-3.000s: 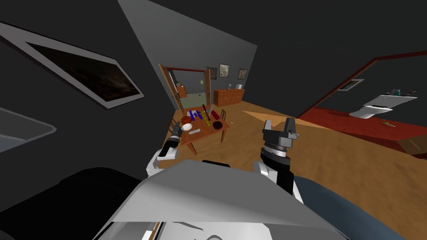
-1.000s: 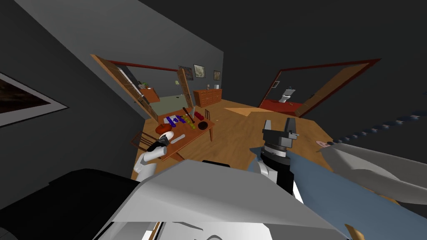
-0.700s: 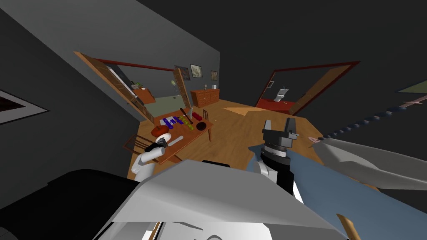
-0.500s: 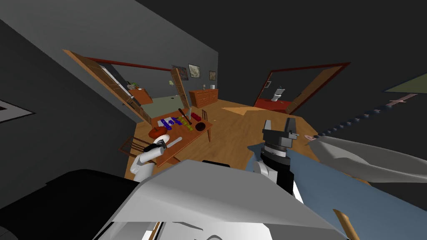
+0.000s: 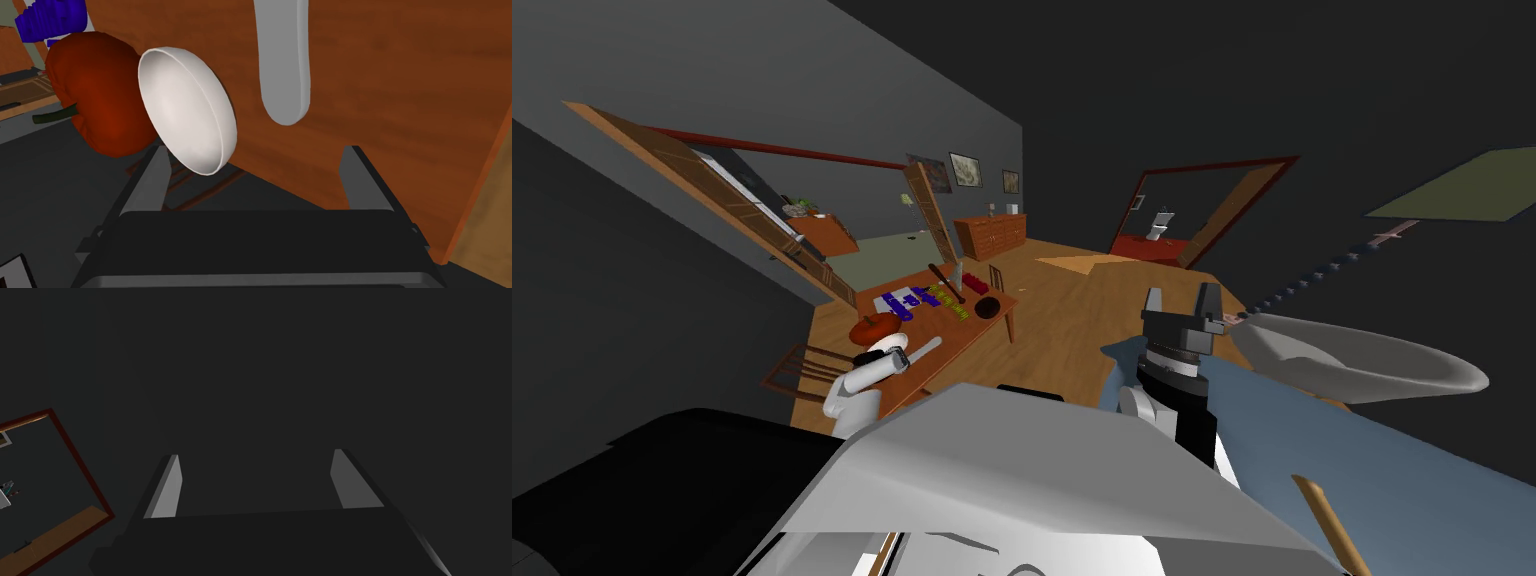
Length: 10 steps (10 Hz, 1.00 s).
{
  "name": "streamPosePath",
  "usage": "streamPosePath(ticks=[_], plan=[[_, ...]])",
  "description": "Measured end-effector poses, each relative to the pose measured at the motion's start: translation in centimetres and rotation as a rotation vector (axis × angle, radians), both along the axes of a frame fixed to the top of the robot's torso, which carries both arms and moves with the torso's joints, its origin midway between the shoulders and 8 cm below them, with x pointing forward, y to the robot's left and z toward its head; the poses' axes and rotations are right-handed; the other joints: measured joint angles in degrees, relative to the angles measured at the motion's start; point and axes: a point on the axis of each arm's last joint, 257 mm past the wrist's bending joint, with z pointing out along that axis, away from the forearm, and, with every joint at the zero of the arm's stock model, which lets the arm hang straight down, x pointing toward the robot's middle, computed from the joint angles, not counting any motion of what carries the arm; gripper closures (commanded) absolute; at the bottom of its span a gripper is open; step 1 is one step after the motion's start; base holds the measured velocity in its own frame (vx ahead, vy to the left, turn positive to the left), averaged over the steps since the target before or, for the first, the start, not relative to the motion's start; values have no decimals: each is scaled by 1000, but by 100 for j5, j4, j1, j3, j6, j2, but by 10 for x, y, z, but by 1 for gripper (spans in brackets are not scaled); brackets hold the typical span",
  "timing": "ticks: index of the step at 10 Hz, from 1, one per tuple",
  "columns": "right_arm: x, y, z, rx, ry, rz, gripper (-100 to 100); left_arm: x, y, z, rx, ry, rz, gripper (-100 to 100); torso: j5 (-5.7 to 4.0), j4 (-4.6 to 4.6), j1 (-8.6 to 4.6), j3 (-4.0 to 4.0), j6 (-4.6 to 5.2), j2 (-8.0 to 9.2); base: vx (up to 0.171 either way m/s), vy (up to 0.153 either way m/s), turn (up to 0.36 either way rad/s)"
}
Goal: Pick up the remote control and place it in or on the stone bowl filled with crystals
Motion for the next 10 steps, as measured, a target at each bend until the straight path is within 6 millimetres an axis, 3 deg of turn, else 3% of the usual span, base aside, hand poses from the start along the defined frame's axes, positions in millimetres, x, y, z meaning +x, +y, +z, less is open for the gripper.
streamPosePath(ticks=[10], plan=[[0, 0, 0, 0, 0, 0, 0, -63, -24, -59, -285, 157, 160, -100, 1, 0, 5, -1, -3, -2, 40, 73, -108]])
